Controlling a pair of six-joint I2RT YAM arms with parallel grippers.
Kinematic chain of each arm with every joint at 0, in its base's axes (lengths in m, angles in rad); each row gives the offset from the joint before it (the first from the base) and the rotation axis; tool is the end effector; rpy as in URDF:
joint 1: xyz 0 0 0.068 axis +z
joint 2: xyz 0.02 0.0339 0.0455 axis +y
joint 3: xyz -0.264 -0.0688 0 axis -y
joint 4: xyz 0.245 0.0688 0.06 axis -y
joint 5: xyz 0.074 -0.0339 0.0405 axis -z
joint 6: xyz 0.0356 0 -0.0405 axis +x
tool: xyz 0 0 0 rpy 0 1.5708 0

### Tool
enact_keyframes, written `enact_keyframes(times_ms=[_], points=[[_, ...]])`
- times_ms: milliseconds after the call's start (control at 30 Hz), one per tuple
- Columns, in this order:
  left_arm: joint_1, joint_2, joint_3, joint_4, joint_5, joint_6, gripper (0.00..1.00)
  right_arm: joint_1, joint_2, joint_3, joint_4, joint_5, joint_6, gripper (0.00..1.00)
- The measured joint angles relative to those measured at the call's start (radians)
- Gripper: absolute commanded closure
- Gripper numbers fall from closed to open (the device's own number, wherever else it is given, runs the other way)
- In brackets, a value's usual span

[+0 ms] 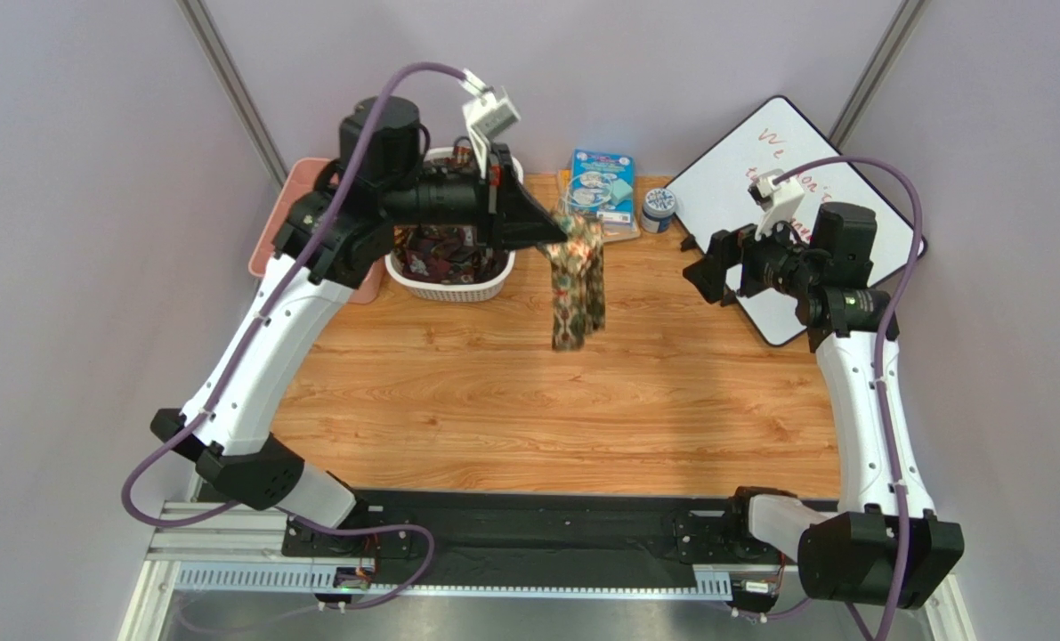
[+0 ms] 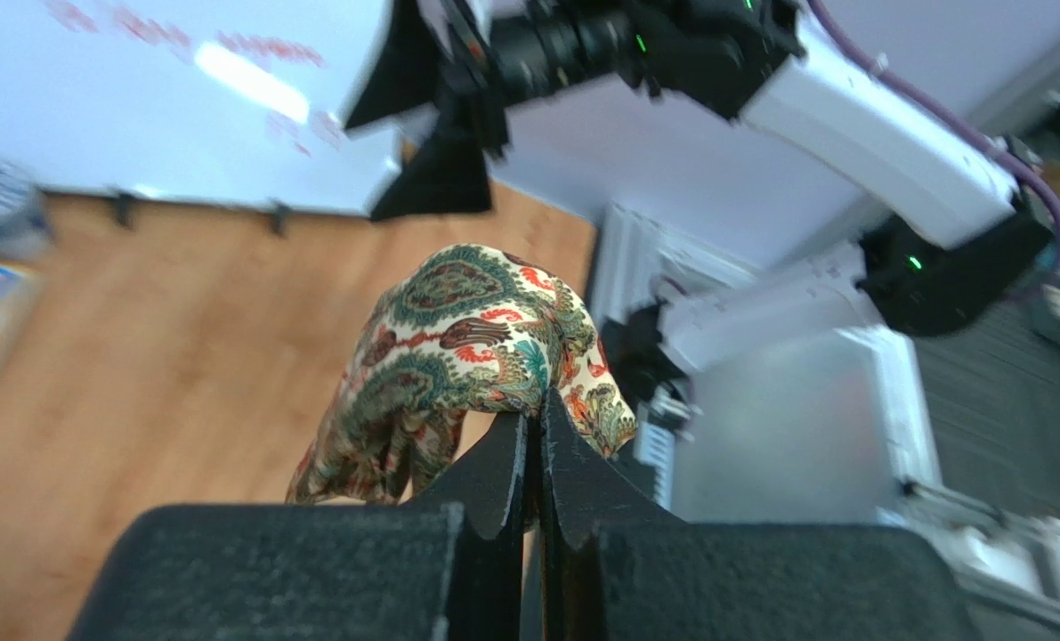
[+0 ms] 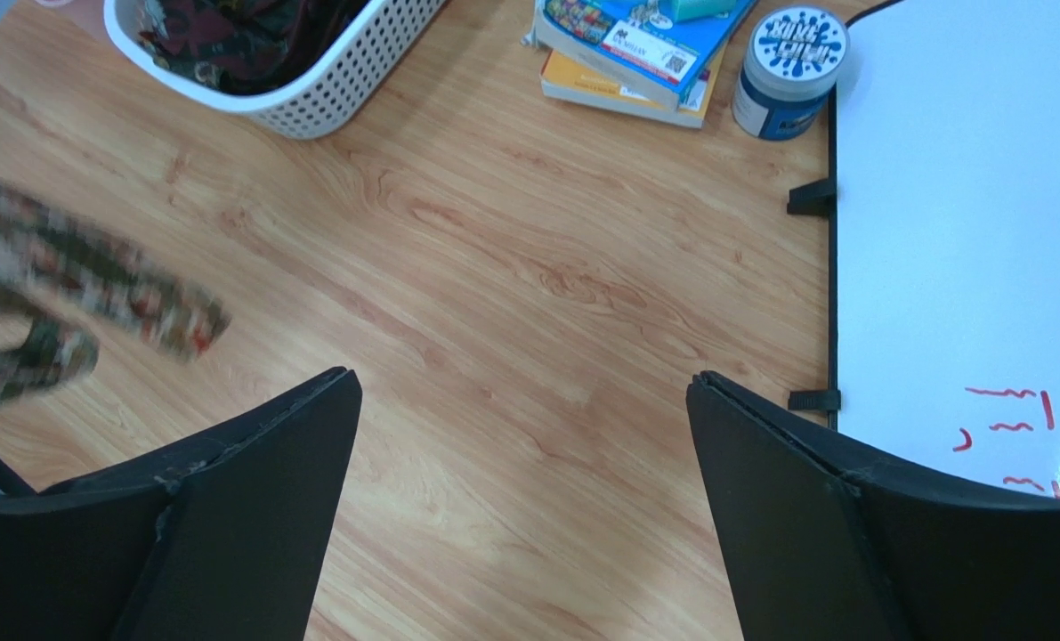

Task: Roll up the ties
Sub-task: Place the tie at the center of the board, then flatten out the tie at the center of the board.

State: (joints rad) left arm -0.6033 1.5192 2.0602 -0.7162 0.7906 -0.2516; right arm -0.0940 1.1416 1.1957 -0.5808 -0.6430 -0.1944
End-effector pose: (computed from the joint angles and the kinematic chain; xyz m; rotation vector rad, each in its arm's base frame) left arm 0.2187 -0.1814 0.5375 0.9219 1.6387 -1.2908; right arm 0.2411 -0.0013 0.3752 -0.4788 1.9608 0.4895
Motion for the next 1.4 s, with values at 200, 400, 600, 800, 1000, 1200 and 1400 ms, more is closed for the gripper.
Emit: enact_keyframes(times_ms=[200,400,600,800,1000,1200,1400], points=[[-0.051,-0.102,-0.457,0.197,0.125,-0.226,0.95,0.000,-0.008,0.004,-0.162,0.002,-0.111,0.00],[0.204,-0.114,-0.895,0.357,0.097,-0.422,0.26,0.000,0.097,0.038,-0.342,-0.008,-0.197,0.00],[0.586,-0.079,-1.046,0.220,0.037,-0.275,0.21,0.053,0.193,0.014,-0.439,-0.013,-0.209,0.00],[0.535,-0.233,-0.999,0.081,0.133,0.270,0.16,0.246,0.211,-0.142,-0.419,-0.041,-0.114,0.01],[0.163,-0.568,-1.108,-0.074,0.130,0.945,0.23,0.428,0.330,-0.211,-0.314,-0.054,0.034,0.10],[-0.171,-0.605,-1.320,-0.093,0.026,1.271,0.29,0.515,0.484,-0.212,-0.208,-0.030,0.154,0.15],[-0.314,-0.473,-1.390,0.039,-0.069,1.361,0.34,0.584,0.563,-0.212,-0.127,0.026,0.224,0.18]])
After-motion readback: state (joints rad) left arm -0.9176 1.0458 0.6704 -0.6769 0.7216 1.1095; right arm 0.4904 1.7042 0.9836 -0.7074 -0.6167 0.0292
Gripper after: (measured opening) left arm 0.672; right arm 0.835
